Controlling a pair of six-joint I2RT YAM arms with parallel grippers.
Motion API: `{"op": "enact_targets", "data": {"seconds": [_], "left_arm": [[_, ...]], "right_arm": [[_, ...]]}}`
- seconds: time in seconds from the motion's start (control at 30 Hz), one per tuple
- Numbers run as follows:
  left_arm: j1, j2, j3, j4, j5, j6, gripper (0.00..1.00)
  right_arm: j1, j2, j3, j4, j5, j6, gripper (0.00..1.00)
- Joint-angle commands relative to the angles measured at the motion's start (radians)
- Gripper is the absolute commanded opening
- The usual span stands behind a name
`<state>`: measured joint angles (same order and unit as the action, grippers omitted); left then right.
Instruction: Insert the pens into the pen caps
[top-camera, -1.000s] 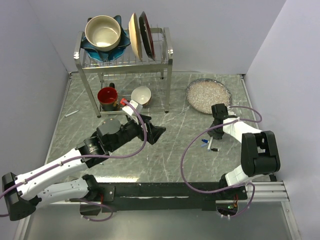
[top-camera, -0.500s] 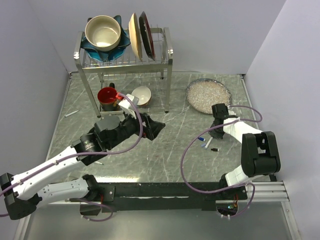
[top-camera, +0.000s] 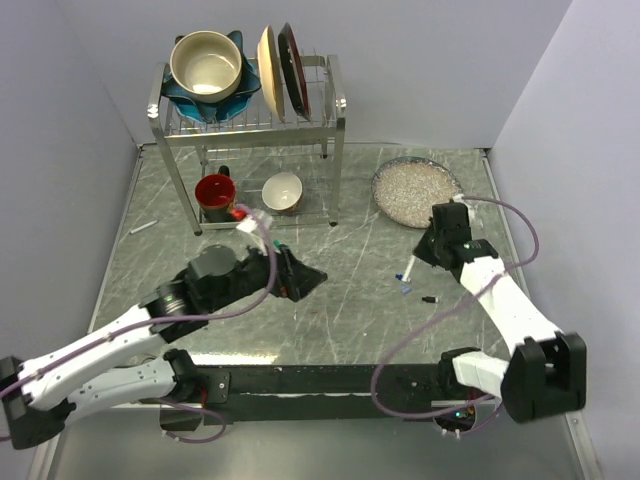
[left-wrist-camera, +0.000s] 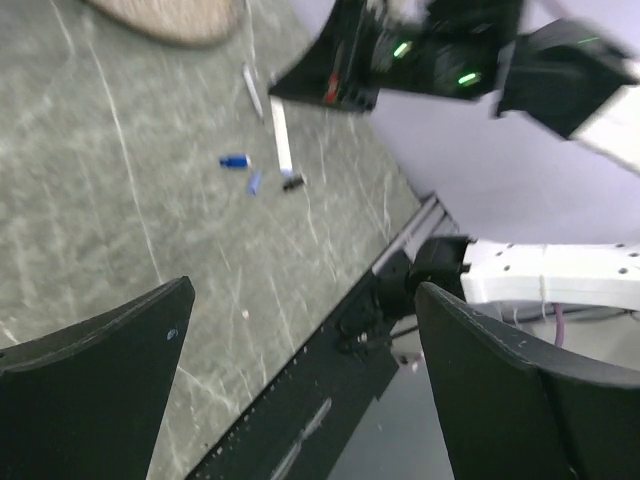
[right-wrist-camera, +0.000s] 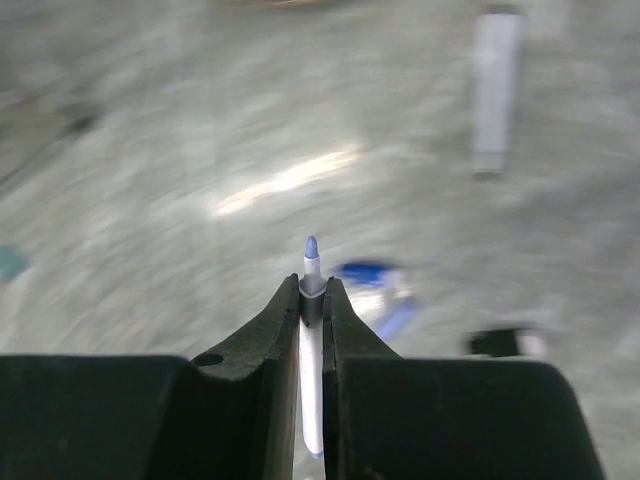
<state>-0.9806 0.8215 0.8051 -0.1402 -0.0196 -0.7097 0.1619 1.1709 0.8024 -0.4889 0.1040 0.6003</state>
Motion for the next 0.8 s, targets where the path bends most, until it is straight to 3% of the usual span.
{"op": "enact_targets", "data": {"seconds": [0.0,0.23,0.5,0.77], "left_arm": [[-0.003,0.109,-0.001,0.08,0.128,-0.034,0.97],[-0.003,0.315,0.052,0.165,0.156,-0.04,0.87],[-0.001,0.464,0.098,0.329,0.263,-0.043,0.74],[-0.001,0.536,0.134,0.39,0.311,-0.073,0.69]], "right_arm": [[0.112,-0.126,-0.005,0.108,-0.196,0.004,0.0],[0.281,-0.312,-0.06,0.268,-0.296,0.148,0.0],[0.309,-0.419,-0.123,0.343,-0.365,0.237,0.0],[0.318,-0.453,-0.173,0.389,-0.369,0.263,0.0]]}}
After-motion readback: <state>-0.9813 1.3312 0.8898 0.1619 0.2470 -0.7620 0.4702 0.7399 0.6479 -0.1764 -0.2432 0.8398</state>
